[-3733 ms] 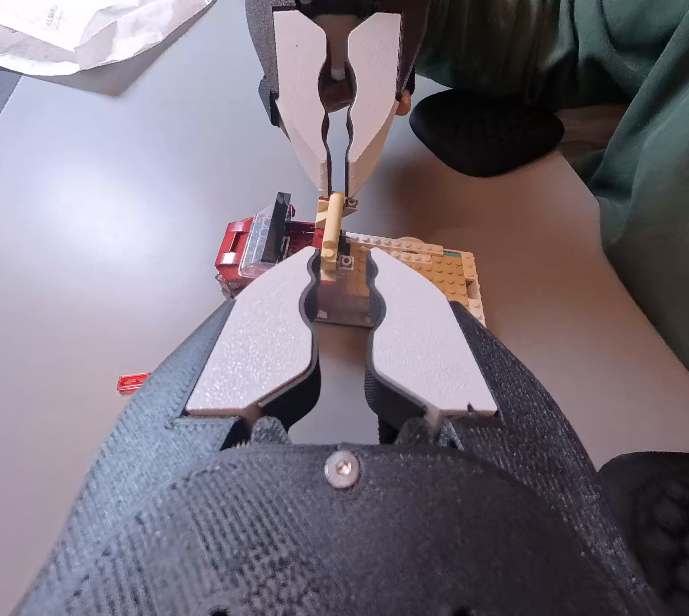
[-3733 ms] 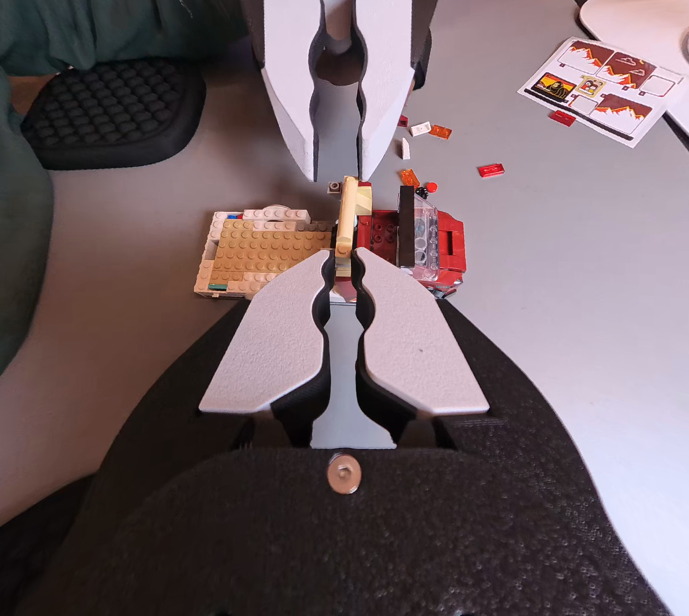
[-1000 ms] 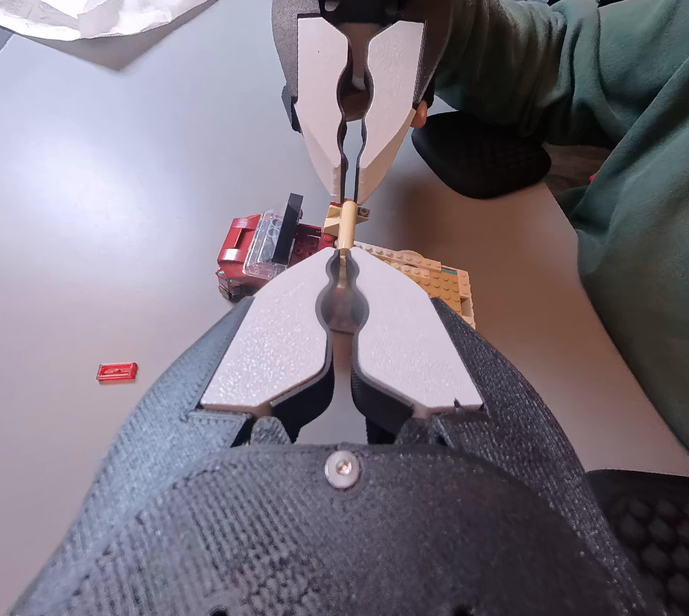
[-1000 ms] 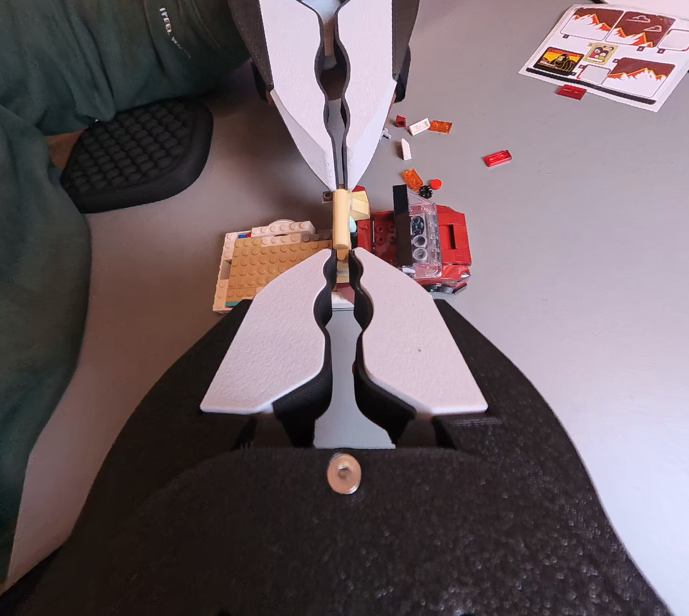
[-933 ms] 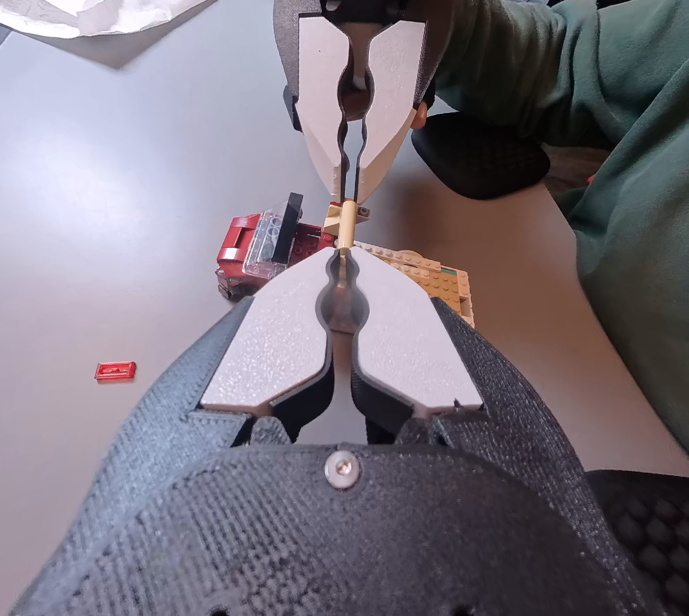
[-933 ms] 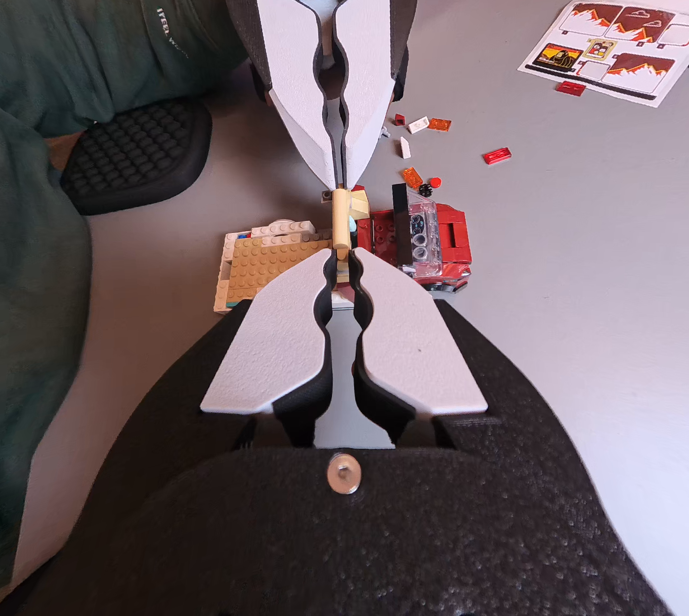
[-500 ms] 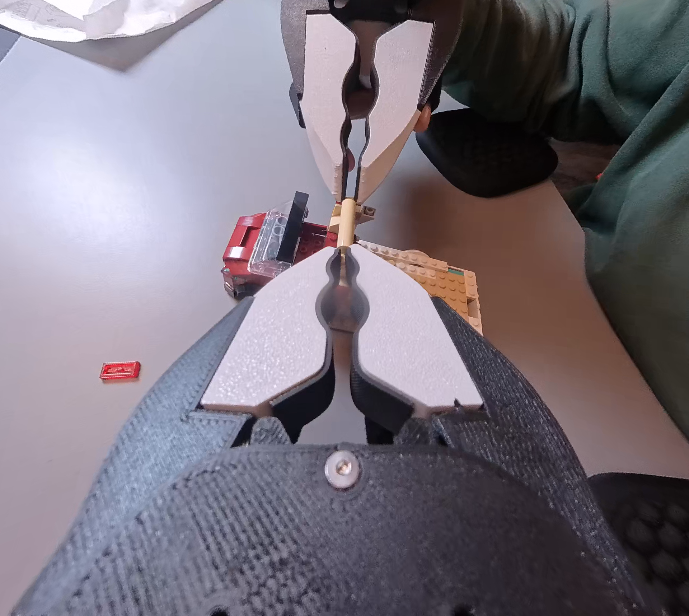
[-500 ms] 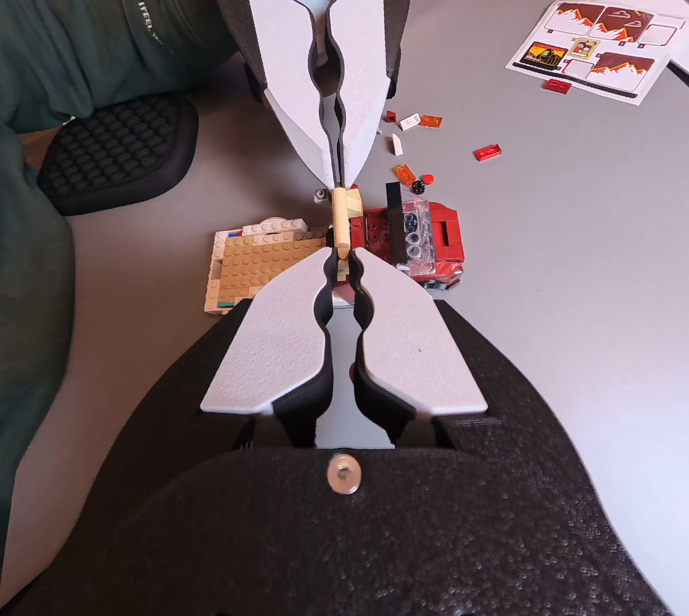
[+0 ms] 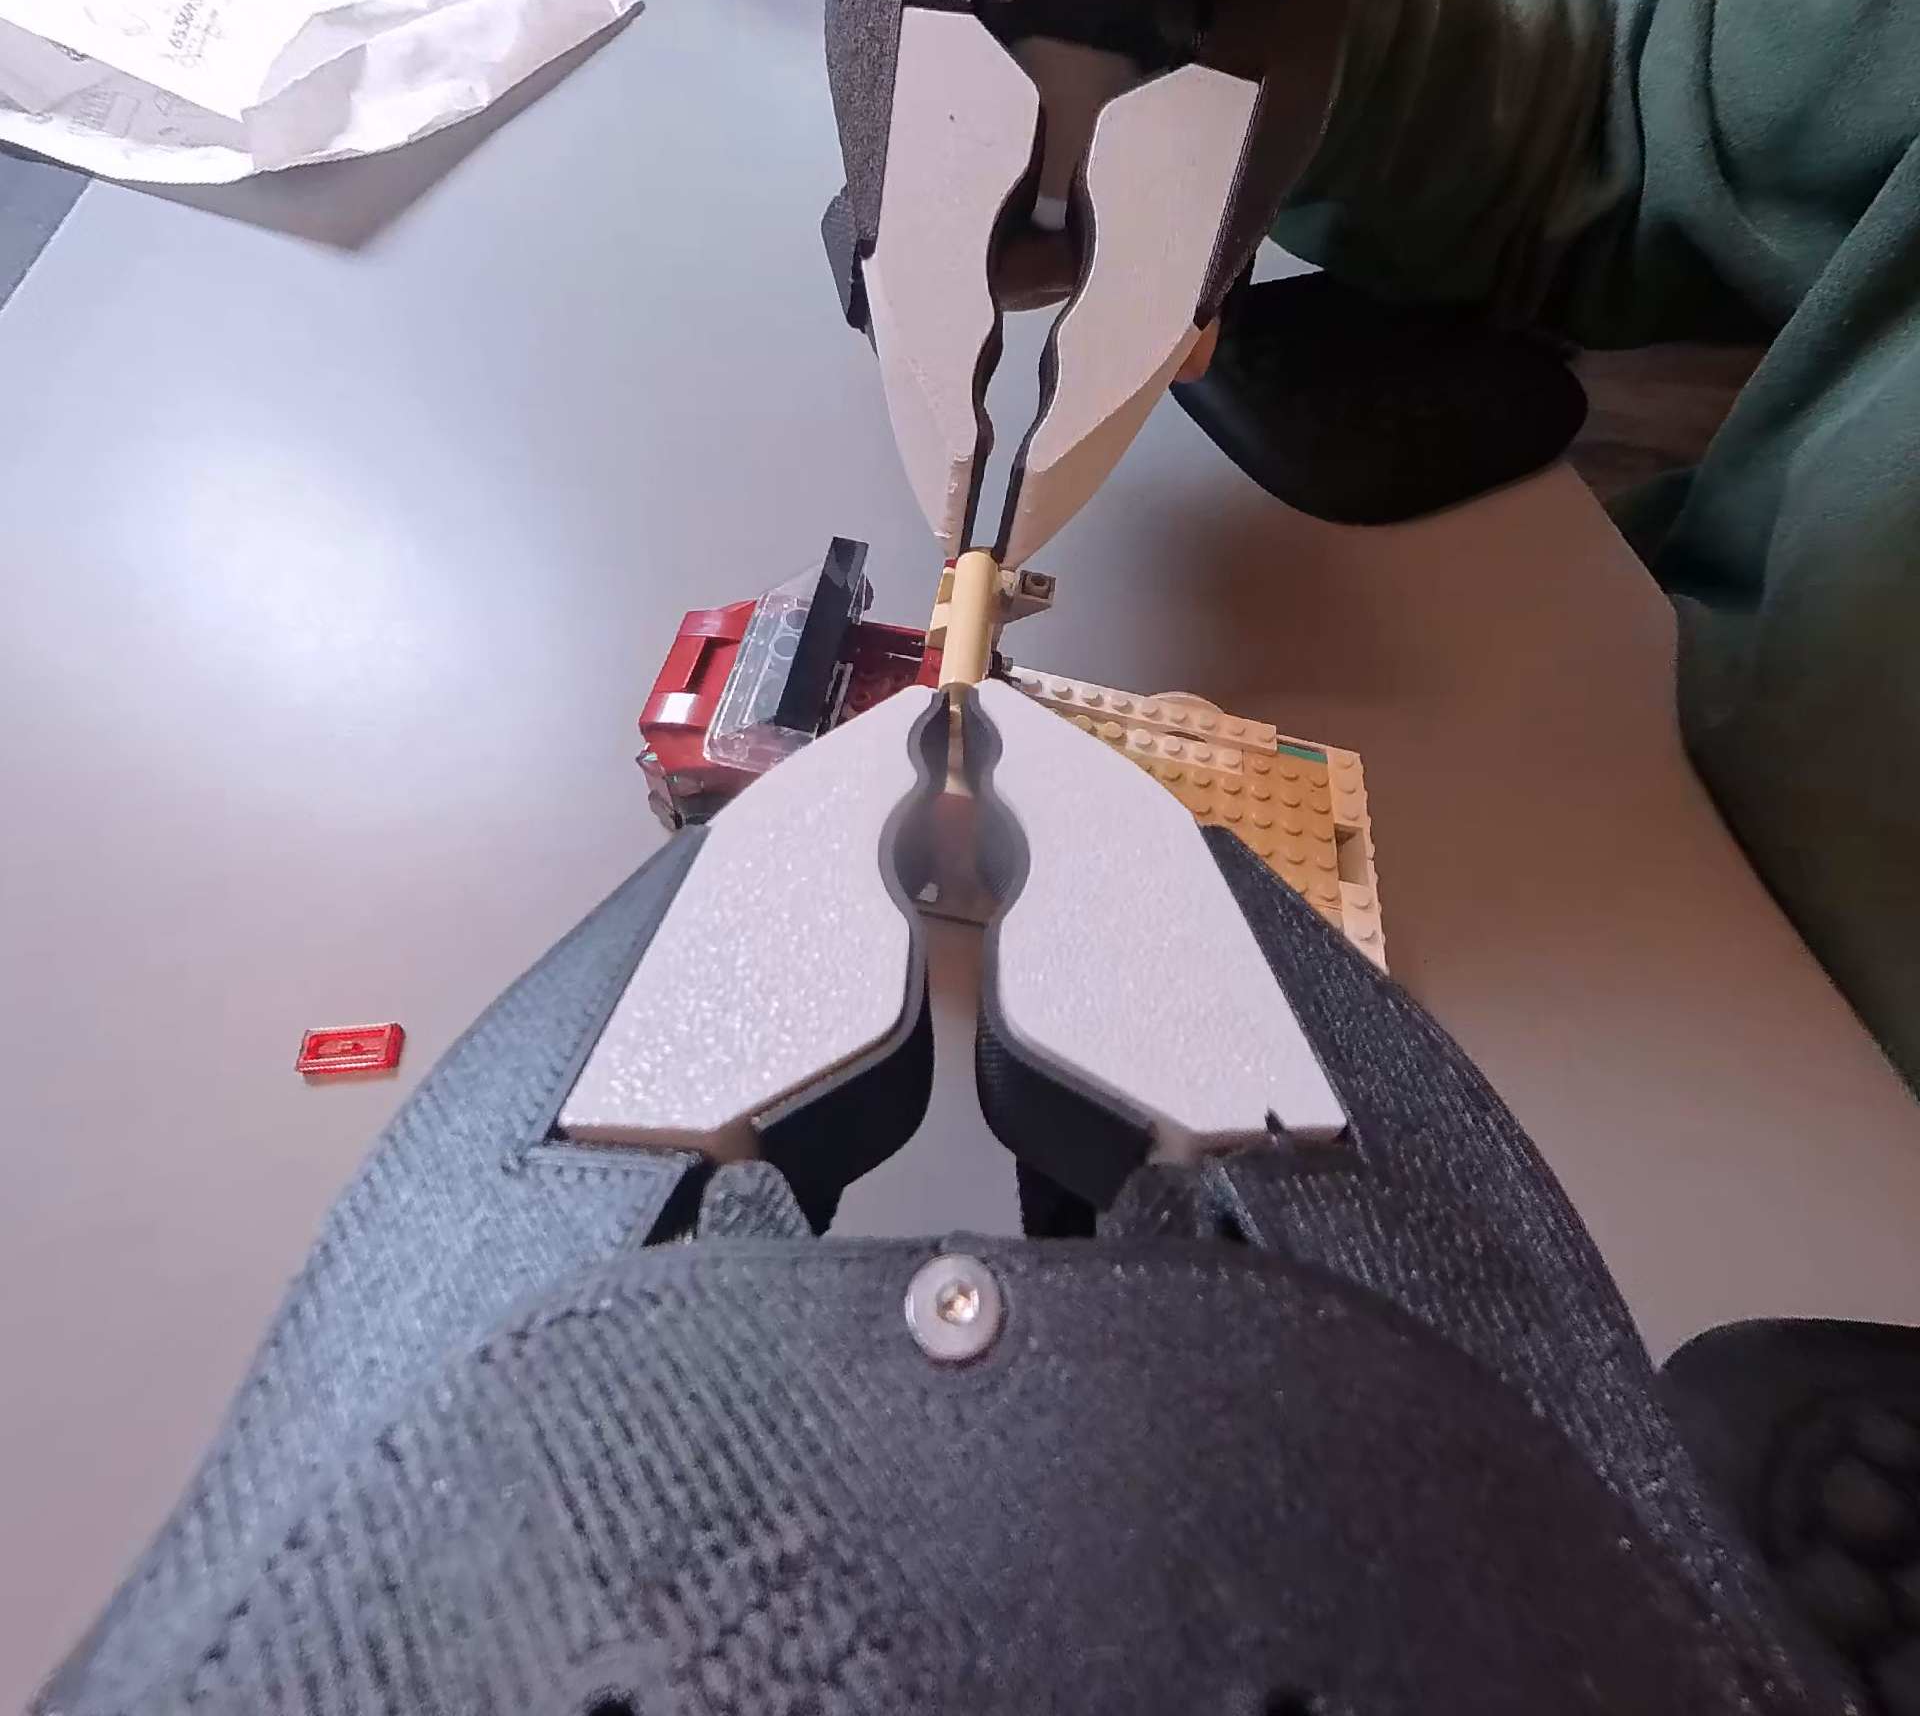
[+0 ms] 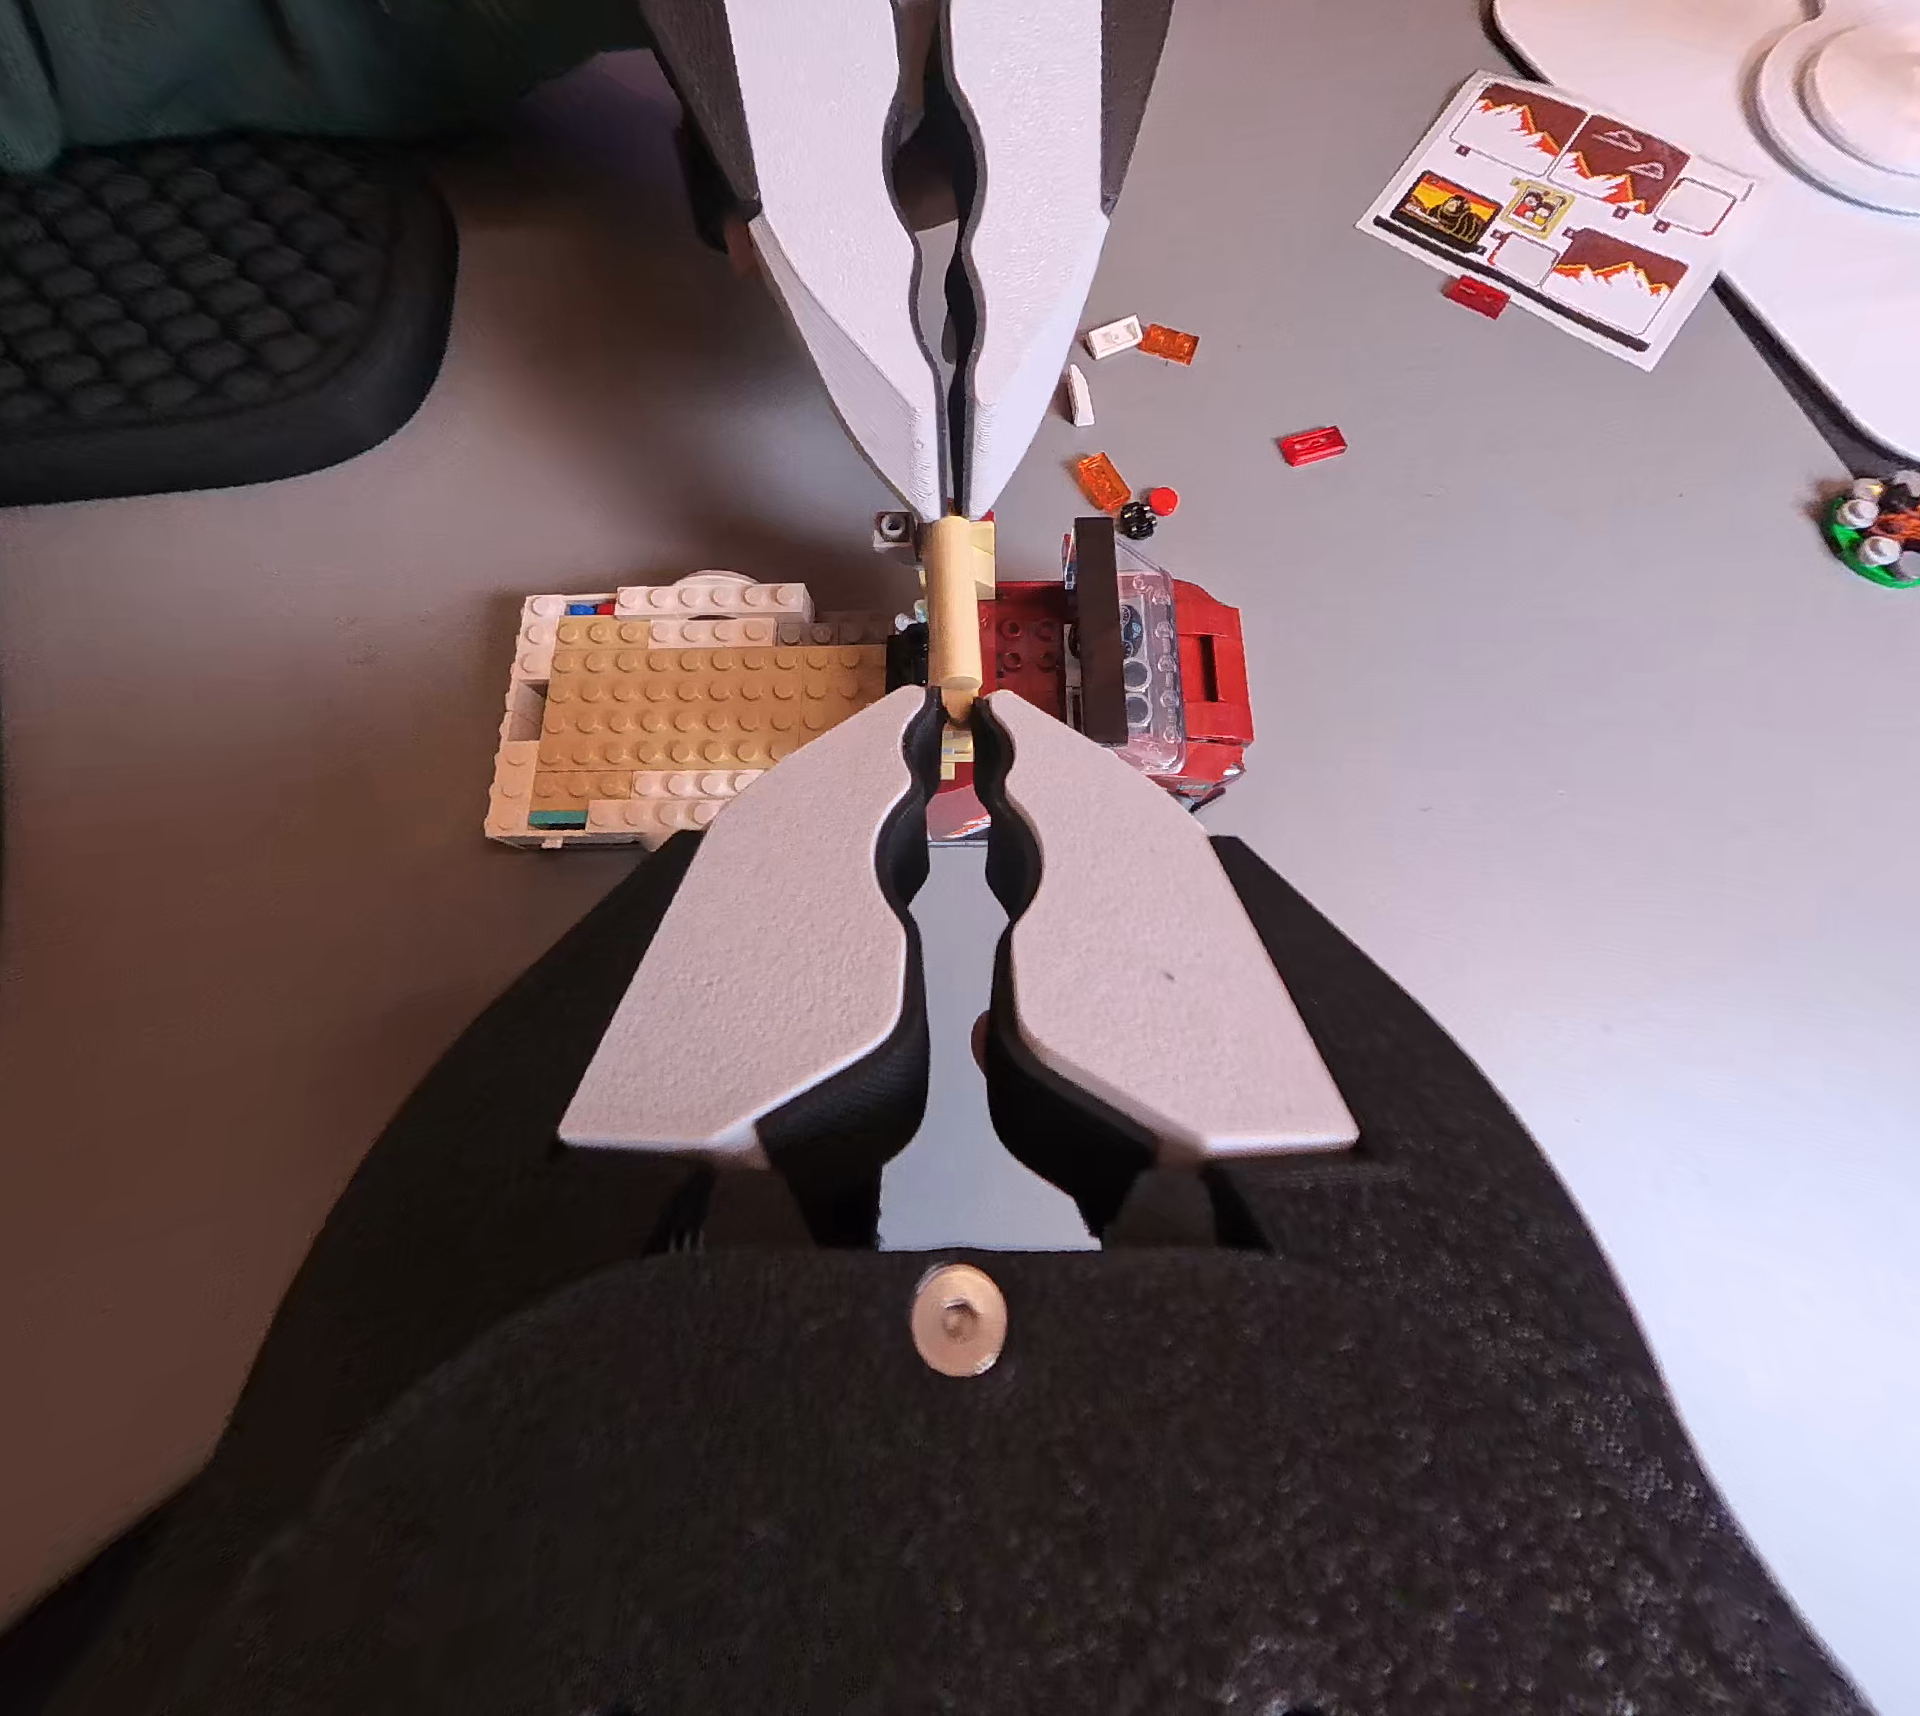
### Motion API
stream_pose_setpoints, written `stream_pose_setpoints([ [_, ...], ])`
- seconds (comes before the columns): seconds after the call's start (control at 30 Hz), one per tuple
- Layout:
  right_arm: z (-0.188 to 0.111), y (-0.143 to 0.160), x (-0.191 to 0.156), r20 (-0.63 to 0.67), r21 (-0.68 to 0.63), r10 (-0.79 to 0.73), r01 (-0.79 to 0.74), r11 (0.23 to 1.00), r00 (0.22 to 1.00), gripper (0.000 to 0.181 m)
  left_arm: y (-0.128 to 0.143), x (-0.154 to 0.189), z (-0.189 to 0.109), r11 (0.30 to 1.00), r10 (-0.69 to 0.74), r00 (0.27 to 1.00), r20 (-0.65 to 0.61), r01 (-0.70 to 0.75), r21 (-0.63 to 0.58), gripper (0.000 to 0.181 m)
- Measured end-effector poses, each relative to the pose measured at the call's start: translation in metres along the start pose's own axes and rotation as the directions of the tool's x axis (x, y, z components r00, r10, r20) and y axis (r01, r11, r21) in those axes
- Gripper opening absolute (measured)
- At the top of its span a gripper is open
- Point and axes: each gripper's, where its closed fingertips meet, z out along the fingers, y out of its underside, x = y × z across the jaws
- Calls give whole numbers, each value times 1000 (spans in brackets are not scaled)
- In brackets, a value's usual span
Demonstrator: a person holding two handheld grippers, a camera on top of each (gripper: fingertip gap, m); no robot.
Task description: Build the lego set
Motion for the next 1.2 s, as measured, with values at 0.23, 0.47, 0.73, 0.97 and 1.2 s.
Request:
stream_pose_setpoints([
  [0.23, 0, 1, -1, -37, 7, -36, 36, 999, 999, 6, 0, 1, 0, 999, 35, 999, 20, -35, 5, 3],
  [0.47, -1, 2, -3, -65, 19, -71, 73, 997, 995, 6, 0, 3, 1, 997, 68, 997, 33, -69, 17, 3],
  [0.73, -1, 3, -5, -100, -18, -140, 139, 990, 985, 6, 1, 4, 2, 996, 88, 996, 33, -88, 17, 4],
  [0.97, -1, 4, -6, -106, -30, -161, 159, 987, 981, 7, 1, 5, 2, 996, 87, 996, 23, -88, 31, 4],
  [1.2, -3, -1, -6, -22, 23, -50, 50, 998, 999, 6, 0, 7, 2, 995, 92, 995, 27, -93, 35, 3],
])
